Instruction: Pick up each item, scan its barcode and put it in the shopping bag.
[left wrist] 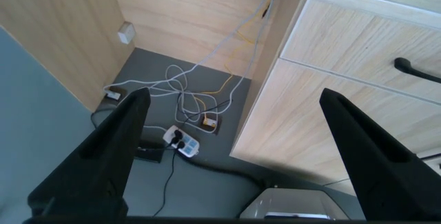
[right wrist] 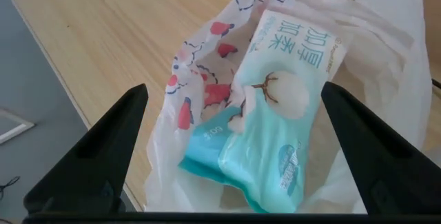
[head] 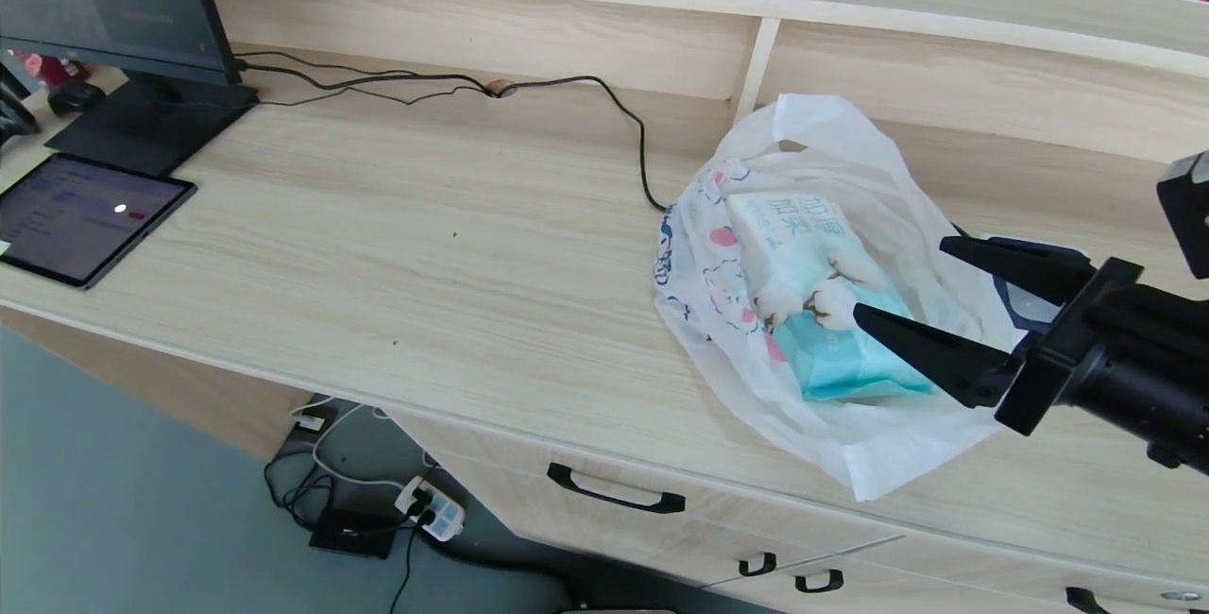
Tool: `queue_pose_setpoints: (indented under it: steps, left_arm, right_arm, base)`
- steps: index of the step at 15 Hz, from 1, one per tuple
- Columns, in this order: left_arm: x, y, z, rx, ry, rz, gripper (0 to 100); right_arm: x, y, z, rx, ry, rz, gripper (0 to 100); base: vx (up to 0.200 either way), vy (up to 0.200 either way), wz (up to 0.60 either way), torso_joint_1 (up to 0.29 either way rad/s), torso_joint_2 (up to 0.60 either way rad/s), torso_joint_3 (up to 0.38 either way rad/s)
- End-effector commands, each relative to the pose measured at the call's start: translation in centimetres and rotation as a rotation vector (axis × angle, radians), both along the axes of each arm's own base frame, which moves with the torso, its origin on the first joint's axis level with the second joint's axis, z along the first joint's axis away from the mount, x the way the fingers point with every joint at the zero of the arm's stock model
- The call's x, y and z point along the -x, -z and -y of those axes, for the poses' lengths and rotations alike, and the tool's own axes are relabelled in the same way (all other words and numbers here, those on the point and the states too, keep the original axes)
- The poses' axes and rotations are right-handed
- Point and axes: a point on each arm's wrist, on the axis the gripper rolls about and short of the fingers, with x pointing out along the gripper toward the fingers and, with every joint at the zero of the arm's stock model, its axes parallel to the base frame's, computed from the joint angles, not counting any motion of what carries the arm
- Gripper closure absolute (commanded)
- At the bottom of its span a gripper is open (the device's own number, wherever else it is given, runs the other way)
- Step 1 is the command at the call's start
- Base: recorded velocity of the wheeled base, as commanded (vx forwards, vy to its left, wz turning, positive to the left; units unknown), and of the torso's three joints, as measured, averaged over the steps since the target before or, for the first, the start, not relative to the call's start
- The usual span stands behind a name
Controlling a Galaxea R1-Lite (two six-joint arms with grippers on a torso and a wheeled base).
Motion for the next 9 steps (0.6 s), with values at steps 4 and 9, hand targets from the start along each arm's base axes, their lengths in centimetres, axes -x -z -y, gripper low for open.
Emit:
queue_pose_setpoints:
  steps: [4, 9]
  left_arm:
    - [0.0, 0.0, 0.0, 0.000, -0.001, -0.001, 0]
    - [0.0, 0.0, 0.0, 0.000, -0.001, -0.001, 0]
  right_arm:
    - [0.3, 0.2, 0.2, -0.001, -0.002, -0.003, 0]
    - [1.0, -0.8, 0.6, -0.047, -0.003, 0.046, 0]
  base:
    - [0.000, 0.000, -0.60, 0.004, 0.00, 0.003]
    - [0.000, 0.000, -0.48, 0.001, 0.00, 0.002]
